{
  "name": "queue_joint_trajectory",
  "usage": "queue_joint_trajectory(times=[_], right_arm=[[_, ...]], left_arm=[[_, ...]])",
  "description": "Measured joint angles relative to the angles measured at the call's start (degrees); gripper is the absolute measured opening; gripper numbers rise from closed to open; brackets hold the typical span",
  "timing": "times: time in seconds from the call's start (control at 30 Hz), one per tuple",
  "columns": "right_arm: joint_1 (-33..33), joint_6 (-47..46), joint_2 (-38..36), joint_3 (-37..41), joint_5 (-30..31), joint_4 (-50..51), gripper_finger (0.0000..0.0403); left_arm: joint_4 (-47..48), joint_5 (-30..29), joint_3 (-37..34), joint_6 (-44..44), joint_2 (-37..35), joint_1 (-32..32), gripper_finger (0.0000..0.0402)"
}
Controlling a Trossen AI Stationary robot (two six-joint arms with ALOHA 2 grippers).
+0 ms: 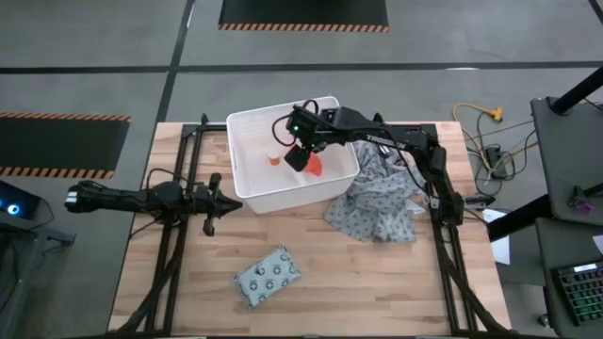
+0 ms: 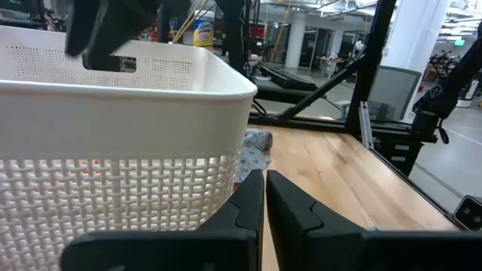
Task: Pick & place medical supplies in basket/bin
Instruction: Put the wrapped medical supply pack into the white bin
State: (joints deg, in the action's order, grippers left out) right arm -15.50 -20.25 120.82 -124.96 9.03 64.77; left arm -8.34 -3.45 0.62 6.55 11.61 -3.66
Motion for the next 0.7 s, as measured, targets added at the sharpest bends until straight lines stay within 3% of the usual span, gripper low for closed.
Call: queue_joint_trajectory(times=[0.17,0.27,0.47,0.7], right_arm=[[3.7,10.8,-4.7,-0.6,-0.8,-4.3,0.0226],[6.1,15.9,-10.0,3.5,-5.1,-10.9,0.0218],[8.3,17.6,-23.3,22.1,-18.8,-36.9,0.0203],[10.2,13.5,-41.6,47.6,-18.7,-46.2,0.0177]], left_arm=[[0.0,0.0,0.0,0.0,0.0,0.0,0.0],[0.0,0.0,0.0,0.0,0.0,0.0,0.0],[0.0,0.0,0.0,0.0,0.0,0.0,0.0],[0.0,0.0,0.0,0.0,0.0,0.0,0.0]])
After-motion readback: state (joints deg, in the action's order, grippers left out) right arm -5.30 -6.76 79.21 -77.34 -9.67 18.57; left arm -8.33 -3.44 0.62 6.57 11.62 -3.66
